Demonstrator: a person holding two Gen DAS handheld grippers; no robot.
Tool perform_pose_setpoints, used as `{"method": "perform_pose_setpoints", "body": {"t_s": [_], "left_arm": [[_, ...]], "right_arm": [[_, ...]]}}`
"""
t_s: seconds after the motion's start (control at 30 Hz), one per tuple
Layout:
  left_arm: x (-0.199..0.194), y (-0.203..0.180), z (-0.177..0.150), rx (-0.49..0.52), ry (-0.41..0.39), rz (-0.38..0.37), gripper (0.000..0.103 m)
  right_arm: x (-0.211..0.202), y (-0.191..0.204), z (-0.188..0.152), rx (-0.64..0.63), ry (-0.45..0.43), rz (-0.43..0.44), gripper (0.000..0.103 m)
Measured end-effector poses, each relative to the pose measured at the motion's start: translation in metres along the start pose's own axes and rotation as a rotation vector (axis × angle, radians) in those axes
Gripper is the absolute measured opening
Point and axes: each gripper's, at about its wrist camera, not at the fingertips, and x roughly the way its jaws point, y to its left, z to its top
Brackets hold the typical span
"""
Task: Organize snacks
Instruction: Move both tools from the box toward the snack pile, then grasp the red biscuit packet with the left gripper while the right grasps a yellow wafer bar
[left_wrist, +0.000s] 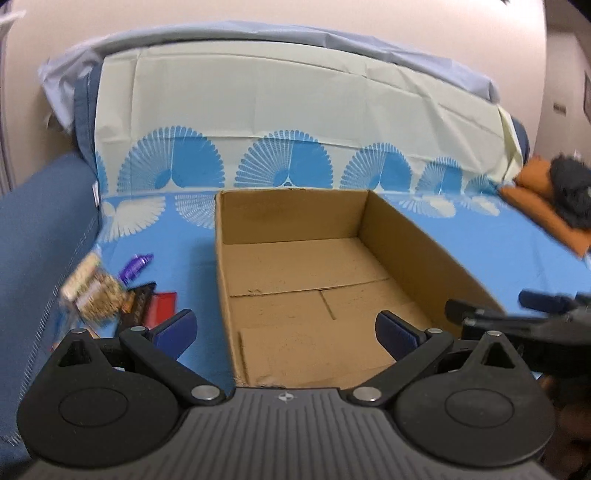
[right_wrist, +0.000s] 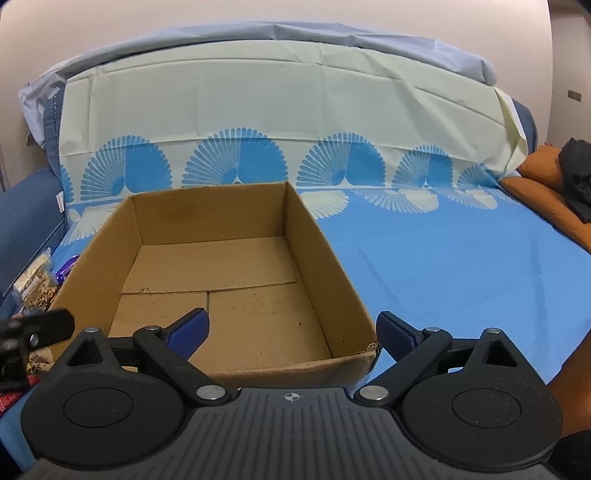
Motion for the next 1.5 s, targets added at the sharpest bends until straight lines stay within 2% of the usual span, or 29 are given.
{"method": "perform_pose_setpoints", "body": {"t_s": [0.1,0.3,0.53,0.7,0.77,0.8,0.87,0.97,1.03,1.17,1.33,1.5], "left_arm": [[0.0,-0.001,-0.006,-0.036,0.014,-0.008,0.103],[-0.003,-0.008,-0.012,-0.034,0.008,0.025,0.103],[-0.007,-0.009,-0.008,-0.041,0.004,-0.005,0.103],[-0.014,-0.016,-0.006,-0.02,-0.017,-0.035,0.094],[-0.016,-0.017,-0.006,-0.015,-0.022,-0.047,0.081],[-0.018,-0.016,-0.006,-0.013,-0.023,-0.055,0.078],[-0.023,-0.014,-0.005,-0.005,-0.031,-0.082,0.062],[-0.031,-0.009,-0.006,0.012,-0.045,-0.115,0.043],[-0.035,-0.001,-0.007,0.016,-0.046,-0.139,0.031],[-0.043,0.029,-0.006,0.008,-0.047,-0.154,0.03],[-0.044,0.091,-0.008,0.029,-0.044,-0.124,0.03],[-0.03,0.159,-0.033,0.067,0.019,-0.046,0.03]], "right_arm": [[-0.003,-0.001,-0.001,0.011,-0.029,0.008,0.096],[-0.003,-0.007,0.0,0.049,-0.036,-0.001,0.092],[-0.006,-0.007,0.0,0.058,-0.073,-0.015,0.091],[-0.007,-0.008,0.001,0.076,-0.074,-0.007,0.091],[-0.007,-0.009,0.002,0.092,-0.072,-0.003,0.091],[-0.007,-0.009,0.002,0.101,-0.072,0.002,0.091],[-0.008,-0.01,0.004,0.121,-0.07,0.014,0.089],[-0.01,-0.006,0.008,0.146,-0.057,0.023,0.083],[-0.012,-0.001,0.01,0.15,-0.067,0.026,0.077],[-0.016,0.014,0.016,0.185,-0.074,0.082,0.054],[-0.015,0.05,0.023,0.214,-0.037,0.194,0.051],[-0.021,0.1,0.023,0.141,-0.031,0.347,0.051]]}}
